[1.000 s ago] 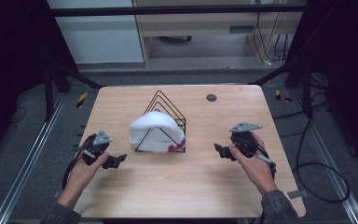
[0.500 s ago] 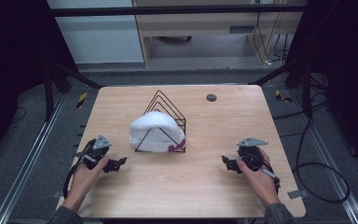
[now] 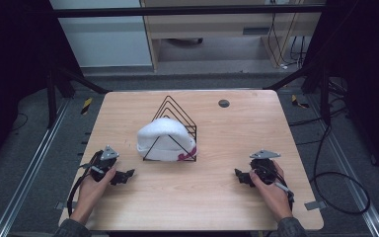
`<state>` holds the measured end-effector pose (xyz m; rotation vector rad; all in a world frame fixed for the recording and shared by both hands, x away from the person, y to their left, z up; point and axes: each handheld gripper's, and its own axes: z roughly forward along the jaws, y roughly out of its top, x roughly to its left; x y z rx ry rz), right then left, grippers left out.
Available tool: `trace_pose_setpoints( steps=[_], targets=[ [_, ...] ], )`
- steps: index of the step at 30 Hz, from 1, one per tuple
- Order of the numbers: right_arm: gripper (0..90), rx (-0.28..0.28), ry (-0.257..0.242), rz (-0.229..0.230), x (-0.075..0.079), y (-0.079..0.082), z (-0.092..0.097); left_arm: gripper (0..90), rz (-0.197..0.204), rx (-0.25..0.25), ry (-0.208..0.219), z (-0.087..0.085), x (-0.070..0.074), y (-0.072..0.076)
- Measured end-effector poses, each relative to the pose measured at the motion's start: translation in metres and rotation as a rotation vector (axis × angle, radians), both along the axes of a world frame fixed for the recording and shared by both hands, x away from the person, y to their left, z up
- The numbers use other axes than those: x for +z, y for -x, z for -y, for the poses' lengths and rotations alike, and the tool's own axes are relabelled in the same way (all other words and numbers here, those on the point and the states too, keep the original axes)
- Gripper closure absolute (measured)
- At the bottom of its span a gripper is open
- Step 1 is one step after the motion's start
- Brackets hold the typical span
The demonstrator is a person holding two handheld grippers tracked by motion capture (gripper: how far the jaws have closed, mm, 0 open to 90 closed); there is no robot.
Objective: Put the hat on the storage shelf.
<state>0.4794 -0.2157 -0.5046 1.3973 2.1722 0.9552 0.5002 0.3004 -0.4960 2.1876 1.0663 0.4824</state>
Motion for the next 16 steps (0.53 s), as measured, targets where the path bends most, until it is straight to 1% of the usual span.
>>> trace_pose_setpoints(
  steps=[2,3,4,5,6,8,10,16],
  targets=[
    [12.7,-0.003,0.009,0.002,-0.002,-0.001,-0.002,4.7,-0.008,0.004,0.005,-0.001,-0.004,-0.001],
    [12.6,-0.004,0.018,0.014,-0.003,-0.002,-0.003,4.7,-0.014,0.007,0.01,-0.002,-0.006,-0.001],
    [12.5,-0.012,0.016,0.022,-0.004,-0.002,-0.004,4.5,-0.015,0.008,0.015,-0.002,-0.007,-0.001],
    [12.3,-0.022,0.013,0.034,-0.005,-0.002,-0.006,4.0,-0.011,0.012,0.025,-0.003,-0.009,-0.001],
    [11.8,-0.029,0.02,0.049,-0.007,-0.001,-0.007,3.2,-0.005,0.01,0.023,-0.003,-0.009,-0.001],
    [10.1,-0.037,0.027,0.048,-0.007,-0.002,-0.01,2.8,-0.004,0.015,0.028,-0.002,-0.01,-0.001],
    [9.4,-0.049,0.025,0.043,-0.007,-0.002,-0.012,0.7,0.009,0.012,0.035,-0.001,-0.012,-0.001],
    [8.6,-0.124,0.027,0.044,-0.008,0.002,-0.018,0.0,0.008,0.005,0.029,-0.001,-0.012,-0.002]
  ],
)
